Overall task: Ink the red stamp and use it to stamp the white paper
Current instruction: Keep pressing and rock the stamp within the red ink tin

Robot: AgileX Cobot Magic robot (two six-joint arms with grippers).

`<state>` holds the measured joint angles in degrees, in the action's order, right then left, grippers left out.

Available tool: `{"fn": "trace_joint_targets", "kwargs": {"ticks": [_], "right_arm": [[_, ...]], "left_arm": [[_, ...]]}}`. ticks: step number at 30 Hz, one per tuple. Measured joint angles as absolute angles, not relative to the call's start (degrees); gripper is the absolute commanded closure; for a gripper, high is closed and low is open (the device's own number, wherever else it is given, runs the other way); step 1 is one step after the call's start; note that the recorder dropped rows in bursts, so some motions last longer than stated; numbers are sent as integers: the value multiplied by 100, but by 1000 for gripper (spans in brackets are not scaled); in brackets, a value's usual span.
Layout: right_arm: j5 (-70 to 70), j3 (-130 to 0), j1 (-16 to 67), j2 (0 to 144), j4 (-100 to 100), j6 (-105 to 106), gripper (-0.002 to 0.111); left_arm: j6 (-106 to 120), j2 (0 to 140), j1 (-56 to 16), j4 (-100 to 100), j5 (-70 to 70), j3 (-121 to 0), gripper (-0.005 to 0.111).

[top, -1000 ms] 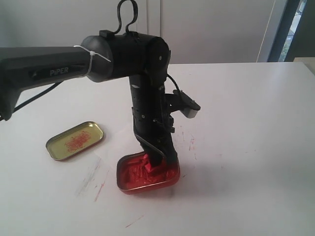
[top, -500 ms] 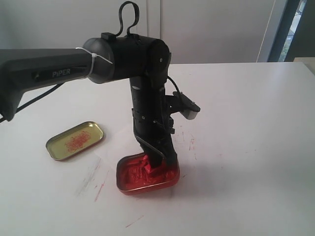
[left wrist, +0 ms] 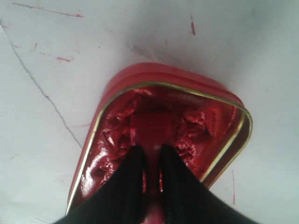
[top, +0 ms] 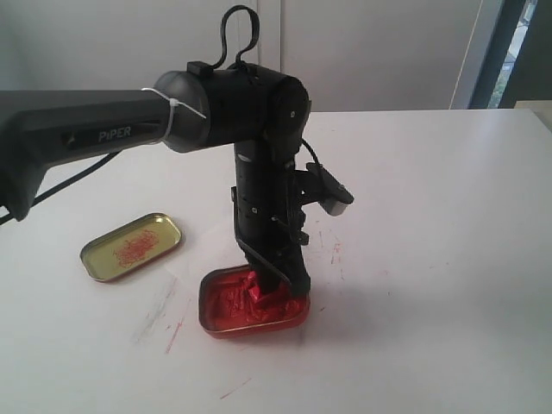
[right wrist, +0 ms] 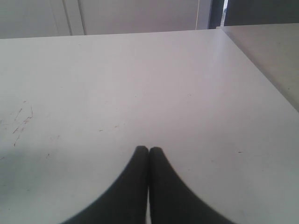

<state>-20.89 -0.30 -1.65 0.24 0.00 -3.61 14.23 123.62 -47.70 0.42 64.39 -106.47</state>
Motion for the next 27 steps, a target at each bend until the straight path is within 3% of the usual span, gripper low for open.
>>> {"fn": "trace_joint_targets", "kwargs": {"ticks": [27], "right_arm": [[-2089,-30,-165,24,0,-365,108]], "left_arm": [[1378,12362,-4869,107,6449,-10811,107]]}}
